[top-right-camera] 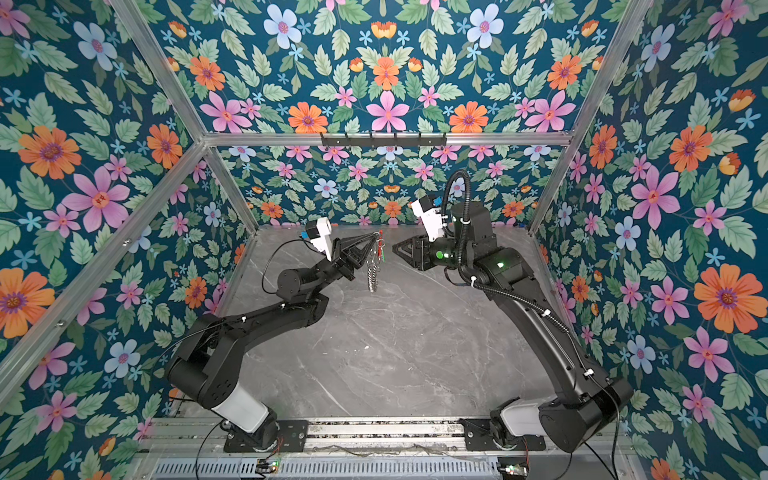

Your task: Put the keys on the keyring

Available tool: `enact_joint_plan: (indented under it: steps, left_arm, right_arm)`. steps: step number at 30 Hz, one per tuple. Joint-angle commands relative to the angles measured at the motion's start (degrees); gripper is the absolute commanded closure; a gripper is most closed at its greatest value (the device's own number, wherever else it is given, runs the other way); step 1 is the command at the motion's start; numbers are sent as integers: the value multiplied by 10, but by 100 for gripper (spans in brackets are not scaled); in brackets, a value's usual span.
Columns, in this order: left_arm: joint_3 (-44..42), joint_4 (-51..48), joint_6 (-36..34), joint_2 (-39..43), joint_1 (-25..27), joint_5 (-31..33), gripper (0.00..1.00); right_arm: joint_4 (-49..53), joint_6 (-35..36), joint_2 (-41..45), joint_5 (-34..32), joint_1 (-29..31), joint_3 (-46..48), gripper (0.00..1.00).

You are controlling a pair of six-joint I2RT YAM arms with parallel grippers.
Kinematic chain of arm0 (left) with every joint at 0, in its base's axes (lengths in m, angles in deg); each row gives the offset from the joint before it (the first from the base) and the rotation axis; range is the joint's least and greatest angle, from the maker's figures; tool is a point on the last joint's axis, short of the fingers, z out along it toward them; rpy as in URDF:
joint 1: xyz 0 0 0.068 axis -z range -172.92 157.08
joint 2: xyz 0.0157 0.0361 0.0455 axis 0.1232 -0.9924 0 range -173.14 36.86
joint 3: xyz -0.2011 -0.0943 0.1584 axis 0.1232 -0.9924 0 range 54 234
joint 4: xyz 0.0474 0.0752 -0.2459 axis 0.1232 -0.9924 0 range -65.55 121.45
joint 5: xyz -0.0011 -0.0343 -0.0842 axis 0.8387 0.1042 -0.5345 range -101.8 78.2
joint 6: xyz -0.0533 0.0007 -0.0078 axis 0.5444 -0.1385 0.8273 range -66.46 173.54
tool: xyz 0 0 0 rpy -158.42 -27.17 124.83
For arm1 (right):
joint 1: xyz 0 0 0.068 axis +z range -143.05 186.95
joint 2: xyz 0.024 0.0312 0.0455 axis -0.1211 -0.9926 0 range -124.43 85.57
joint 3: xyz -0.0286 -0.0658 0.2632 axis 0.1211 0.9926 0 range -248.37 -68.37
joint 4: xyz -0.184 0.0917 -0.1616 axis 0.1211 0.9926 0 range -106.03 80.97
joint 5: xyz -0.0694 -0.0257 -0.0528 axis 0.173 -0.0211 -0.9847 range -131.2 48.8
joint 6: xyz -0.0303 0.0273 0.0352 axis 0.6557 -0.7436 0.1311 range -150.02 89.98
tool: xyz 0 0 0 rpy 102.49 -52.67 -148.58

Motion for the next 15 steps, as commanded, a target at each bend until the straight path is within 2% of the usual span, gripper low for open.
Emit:
enact_joint_plan:
  steps: [1, 9, 15]
  left_arm:
    - [6, 45, 28, -5, 0, 21, 100]
    - [7, 45, 75, -14, 0, 67, 100]
    - [16, 45, 103, -22, 0, 69, 100]
  right_arm:
    - [-57, -2, -12, 27, 0, -9, 69]
    - [-148, -54, -38, 60, 0, -11, 71]
    - [-171, -78, -56, 74, 0, -20, 71]
